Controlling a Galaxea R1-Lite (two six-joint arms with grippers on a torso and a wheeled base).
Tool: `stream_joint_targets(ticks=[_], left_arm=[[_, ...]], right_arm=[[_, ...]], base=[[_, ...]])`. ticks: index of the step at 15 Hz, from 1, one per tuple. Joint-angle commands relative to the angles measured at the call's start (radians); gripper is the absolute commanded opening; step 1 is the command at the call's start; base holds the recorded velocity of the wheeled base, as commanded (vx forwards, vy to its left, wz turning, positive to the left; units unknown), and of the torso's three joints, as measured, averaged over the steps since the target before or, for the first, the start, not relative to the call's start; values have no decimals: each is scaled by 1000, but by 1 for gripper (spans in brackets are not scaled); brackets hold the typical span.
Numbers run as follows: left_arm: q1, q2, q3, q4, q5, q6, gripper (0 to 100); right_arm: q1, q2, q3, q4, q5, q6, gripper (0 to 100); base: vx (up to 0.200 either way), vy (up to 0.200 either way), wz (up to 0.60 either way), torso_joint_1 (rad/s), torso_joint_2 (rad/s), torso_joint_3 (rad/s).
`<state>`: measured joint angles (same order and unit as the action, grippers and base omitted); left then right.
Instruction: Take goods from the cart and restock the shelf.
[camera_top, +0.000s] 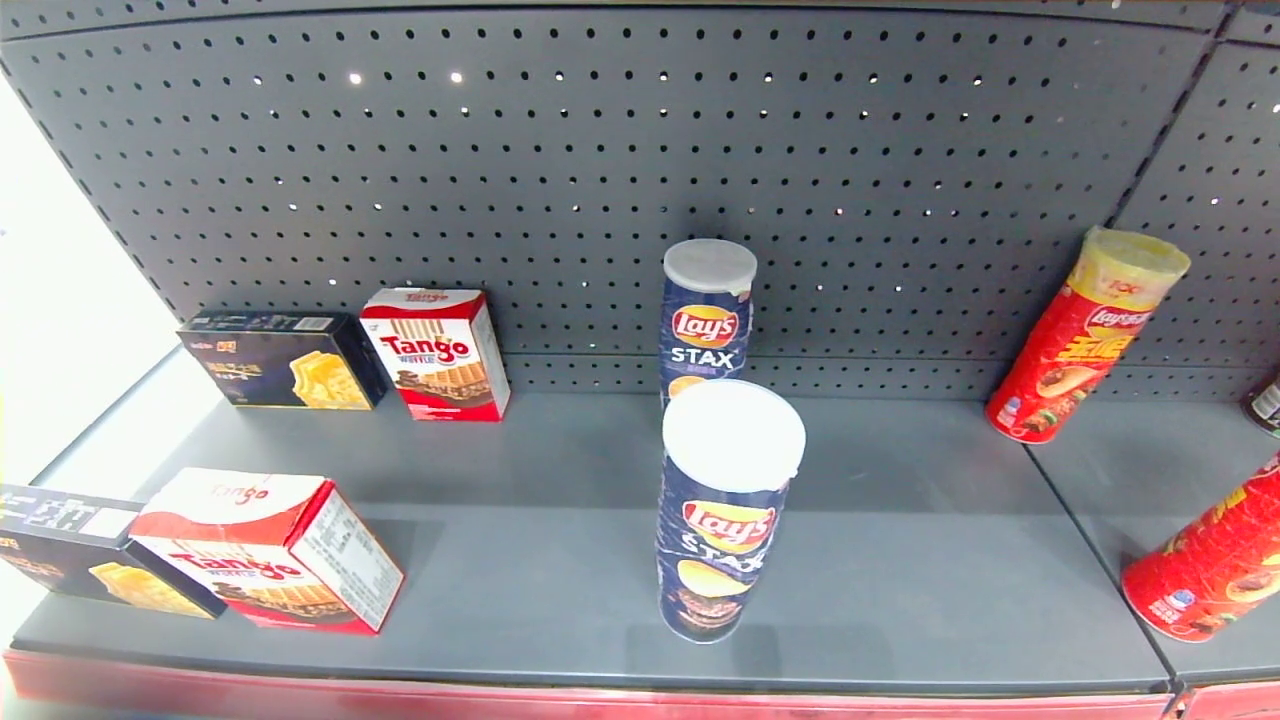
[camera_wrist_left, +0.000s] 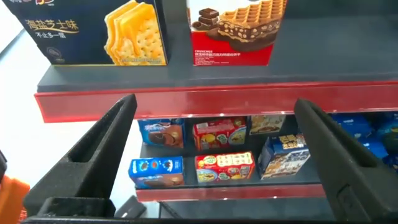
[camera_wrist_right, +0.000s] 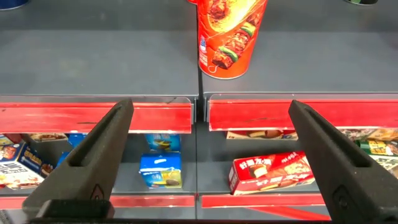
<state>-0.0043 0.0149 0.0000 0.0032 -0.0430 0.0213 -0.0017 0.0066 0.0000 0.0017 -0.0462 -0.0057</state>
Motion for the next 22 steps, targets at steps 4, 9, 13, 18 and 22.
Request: stream_joint_targets(ticks=[4, 9, 13, 18, 22], left_arm=[[0, -3, 0, 0, -2, 3, 100], [0, -3, 0, 0, 0, 0, 100], [0, -3, 0, 0, 0, 3, 100], [0, -3, 0, 0, 0, 0, 100], [0, -3, 0, -2, 3, -1, 100]], right_arm=[[0, 0, 0, 0, -1, 0, 100], [0, 0, 0, 0, 26, -5, 100], [0, 0, 0, 0, 25, -3, 100], [0, 1, 0, 0, 25, -3, 100], [0, 0, 0, 0, 25, -3, 100]], base=[[0, 0, 0, 0, 0, 0], [0, 80, 0, 1, 2, 1], [0, 0, 0, 0, 0, 0], [0, 0, -240, 0, 0, 1], [0, 0, 0, 0, 0, 0]])
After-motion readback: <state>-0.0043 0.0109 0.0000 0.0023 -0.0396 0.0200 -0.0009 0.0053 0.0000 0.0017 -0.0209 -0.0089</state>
